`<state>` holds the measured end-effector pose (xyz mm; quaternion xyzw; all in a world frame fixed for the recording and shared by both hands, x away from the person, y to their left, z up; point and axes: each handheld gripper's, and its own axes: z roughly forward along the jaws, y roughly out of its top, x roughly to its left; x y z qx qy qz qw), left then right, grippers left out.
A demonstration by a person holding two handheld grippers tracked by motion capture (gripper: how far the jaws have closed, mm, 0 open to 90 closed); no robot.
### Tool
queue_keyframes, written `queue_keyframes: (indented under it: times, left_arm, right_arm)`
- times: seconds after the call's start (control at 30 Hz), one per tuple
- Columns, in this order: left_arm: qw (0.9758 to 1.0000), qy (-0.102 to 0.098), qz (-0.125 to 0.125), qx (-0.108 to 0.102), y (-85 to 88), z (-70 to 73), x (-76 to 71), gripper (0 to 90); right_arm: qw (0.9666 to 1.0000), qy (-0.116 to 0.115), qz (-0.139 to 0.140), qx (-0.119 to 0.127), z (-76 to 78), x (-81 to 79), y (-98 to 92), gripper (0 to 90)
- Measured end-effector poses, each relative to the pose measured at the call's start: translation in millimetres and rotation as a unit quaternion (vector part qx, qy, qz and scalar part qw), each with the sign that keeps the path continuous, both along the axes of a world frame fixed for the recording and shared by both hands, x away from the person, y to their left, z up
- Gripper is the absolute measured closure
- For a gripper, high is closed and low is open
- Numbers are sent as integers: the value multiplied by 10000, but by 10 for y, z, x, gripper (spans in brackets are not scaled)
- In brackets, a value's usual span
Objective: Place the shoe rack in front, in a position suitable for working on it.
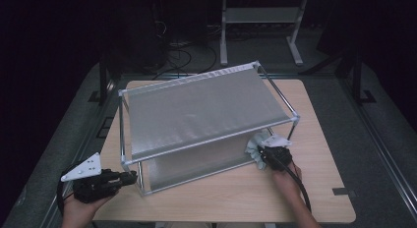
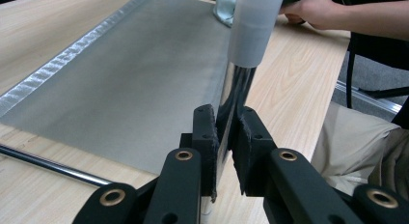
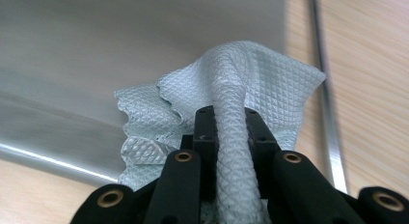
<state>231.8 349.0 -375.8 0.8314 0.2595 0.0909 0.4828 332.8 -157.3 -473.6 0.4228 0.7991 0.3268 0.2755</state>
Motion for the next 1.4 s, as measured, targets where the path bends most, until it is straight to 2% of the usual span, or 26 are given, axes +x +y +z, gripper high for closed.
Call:
queue_keyframes:
  times: [0.1, 0.13, 0.17, 0.2, 0.27, 0.3, 0.37, 0.47, 0.5, 0.57, 0.73, 0.87, 0.93, 1.03, 1.13, 1.23, 1.33, 1.4]
  left_arm:
    - [10000, 24, -43, 45, -28, 11, 23, 798]
    - [9999, 31, -120, 81, -88, 18, 46, 798]
    - [9999, 31, -120, 81, -88, 18, 46, 799]
    - [9996, 18, -238, 142, -183, 26, 85, 800]
    - [9994, 9, -289, 168, -236, 30, 106, 801]
    - [9993, -36, -305, 232, -285, 38, 129, 807]
    - [9994, -56, -235, 264, -292, 40, 161, 808]
    - [9997, -35, -201, 142, -270, 18, 158, 806]
    - [9997, -39, -203, 143, -266, 18, 147, 806]
    - [9997, -44, -205, 143, -264, 17, 144, 806]
    - [9996, -22, -222, 165, -265, 24, 136, 805]
    - [9997, -20, -200, 144, -277, 20, 140, 805]
    - [9997, -24, -192, 136, -274, 18, 139, 804]
    - [9998, -39, -184, 119, -270, 13, 135, 804]
    - [9997, -42, -193, 110, -268, 11, 131, 804]
    - [9997, -41, -192, 112, -265, 11, 128, 805]
    - [9997, -33, -198, 126, -277, 14, 133, 805]
    - [9997, -29, -211, 125, -287, 14, 142, 803]
  right_arm:
    - [9999, 29, 94, 36, 1, 3, 52, 789]
    - [9999, 111, 52, 103, 8, 18, 70, 788]
    - [9999, 111, 52, 103, 8, 18, 70, 788]
    - [9998, 123, 95, 117, 5, 27, 146, 788]
    - [9998, 107, 155, 121, 0, 35, 198, 788]
    - [9995, 128, 243, 123, -6, 42, 323, 788]
    - [9995, 125, 254, 118, -6, 50, 341, 788]
    - [9996, 171, 163, 181, -1, 86, 239, 788]
    - [9999, 78, 64, 48, 0, 91, 103, 788]
    - [10000, 41, 5, 1, 2, 87, 46, 788]
    - [9990, -28, -407, -202, 27, 4, -335, 789]
    - [9987, -39, -458, -208, 26, -2, -345, 789]
    - [9995, -45, -297, -138, 14, -10, -246, 788]
    - [9995, -59, -254, -189, 15, -10, -229, 788]
    - [9984, -59, -504, -256, 20, 6, -344, 788]
    - [9980, -61, -559, -303, 24, -1, -383, 788]
    - [9979, -41, -603, -249, 23, 2, -383, 788]
    - [9990, 40, -442, -10, 15, 13, -326, 788]
